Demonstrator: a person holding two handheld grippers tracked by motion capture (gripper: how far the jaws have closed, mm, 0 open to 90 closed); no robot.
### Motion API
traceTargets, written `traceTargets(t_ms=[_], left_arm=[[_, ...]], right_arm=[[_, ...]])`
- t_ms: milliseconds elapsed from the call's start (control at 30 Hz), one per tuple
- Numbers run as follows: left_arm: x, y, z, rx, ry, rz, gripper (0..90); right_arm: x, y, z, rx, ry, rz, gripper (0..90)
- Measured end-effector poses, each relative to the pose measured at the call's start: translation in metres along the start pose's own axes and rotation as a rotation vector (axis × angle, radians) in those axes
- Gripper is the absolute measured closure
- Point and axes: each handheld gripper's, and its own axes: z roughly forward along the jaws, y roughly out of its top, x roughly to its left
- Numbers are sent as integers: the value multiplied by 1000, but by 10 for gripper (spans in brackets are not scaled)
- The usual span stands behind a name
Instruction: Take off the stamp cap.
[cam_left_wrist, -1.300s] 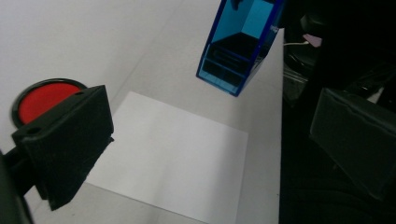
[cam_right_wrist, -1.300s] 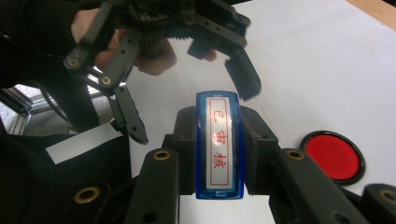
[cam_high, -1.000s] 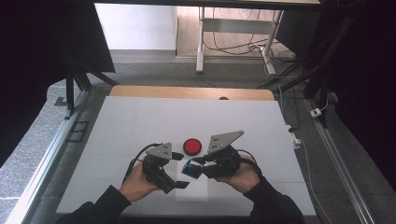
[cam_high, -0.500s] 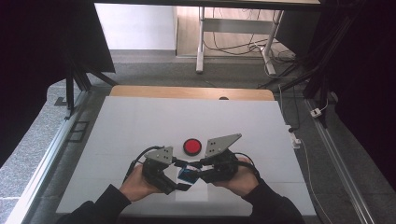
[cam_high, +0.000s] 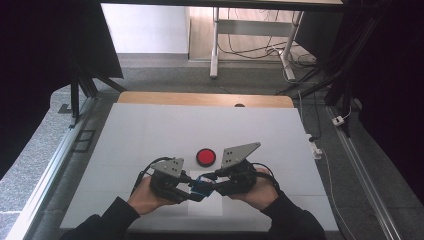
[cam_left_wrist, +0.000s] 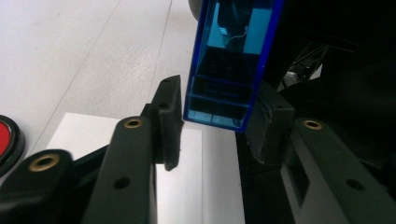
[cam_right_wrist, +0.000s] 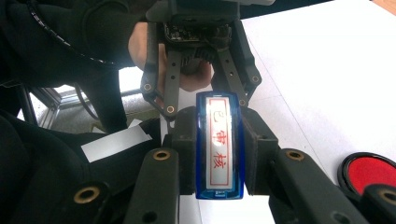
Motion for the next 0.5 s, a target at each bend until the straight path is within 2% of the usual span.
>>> traceTargets(t_ms=[433, 467, 500], left_arm=[[2, -1, -2, -33, -48, -9, 655], [3, -1, -3, -34, -70, -11, 662], [3, -1, -3, -34, -70, -11, 672]], right_arm=[[-2, 0, -1, -15, 30, 19, 712], [-2, 0, -1, -16, 38, 21, 712], [-3, 0, -1, -18, 46, 20, 712]])
